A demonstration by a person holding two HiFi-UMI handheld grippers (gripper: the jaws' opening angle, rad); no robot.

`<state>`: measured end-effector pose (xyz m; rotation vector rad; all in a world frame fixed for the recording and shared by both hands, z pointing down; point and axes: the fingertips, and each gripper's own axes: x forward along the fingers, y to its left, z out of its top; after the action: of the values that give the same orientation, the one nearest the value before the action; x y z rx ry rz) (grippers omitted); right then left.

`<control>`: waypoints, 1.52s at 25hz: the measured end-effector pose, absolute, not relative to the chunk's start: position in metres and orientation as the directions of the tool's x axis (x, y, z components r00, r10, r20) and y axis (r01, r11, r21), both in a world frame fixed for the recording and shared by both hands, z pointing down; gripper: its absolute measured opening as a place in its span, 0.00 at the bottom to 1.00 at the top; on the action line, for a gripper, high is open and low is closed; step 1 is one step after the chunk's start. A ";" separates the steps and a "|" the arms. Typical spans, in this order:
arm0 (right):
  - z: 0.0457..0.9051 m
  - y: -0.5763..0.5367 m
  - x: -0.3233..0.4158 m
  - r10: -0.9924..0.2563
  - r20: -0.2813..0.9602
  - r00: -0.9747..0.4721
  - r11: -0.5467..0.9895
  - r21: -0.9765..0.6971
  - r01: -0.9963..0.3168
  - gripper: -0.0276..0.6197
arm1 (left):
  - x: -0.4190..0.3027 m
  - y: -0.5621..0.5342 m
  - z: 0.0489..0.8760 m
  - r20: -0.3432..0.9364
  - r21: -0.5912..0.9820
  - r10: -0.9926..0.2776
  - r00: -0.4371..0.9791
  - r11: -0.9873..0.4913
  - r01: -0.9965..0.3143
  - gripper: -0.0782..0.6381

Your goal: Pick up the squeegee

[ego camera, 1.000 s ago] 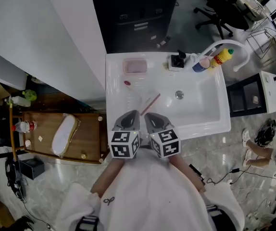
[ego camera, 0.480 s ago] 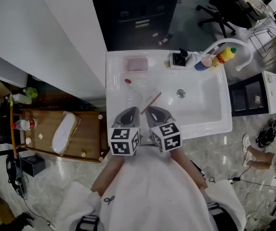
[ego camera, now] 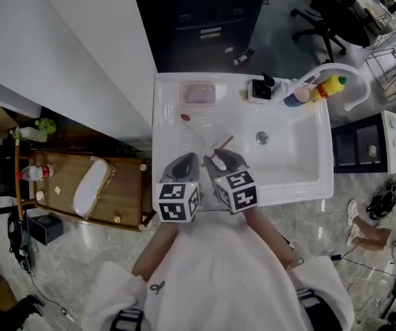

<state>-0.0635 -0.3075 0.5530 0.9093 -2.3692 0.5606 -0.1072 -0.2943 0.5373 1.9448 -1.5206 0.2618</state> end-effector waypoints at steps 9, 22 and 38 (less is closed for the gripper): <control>0.561 -0.334 -0.064 -0.449 0.614 -0.650 0.706 -0.202 -0.678 0.30 | -0.103 -0.311 0.544 0.544 0.352 -0.787 0.291 -0.100 -0.931 0.15; 0.582 -0.354 -0.073 -0.417 0.642 -0.643 0.716 -0.204 -0.668 0.32 | -0.105 -0.317 0.555 0.576 0.343 -0.767 0.281 -0.085 -0.935 0.15; 0.606 -0.366 -0.083 -0.348 0.699 -0.624 0.734 -0.211 -0.646 0.31 | -0.115 -0.318 0.568 0.613 0.343 -0.749 0.253 -0.036 -0.939 0.15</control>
<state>-0.0828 -0.3659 0.6058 0.7468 -2.2844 0.5968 -0.1147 -0.3182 0.5685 1.8274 -1.5412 0.3452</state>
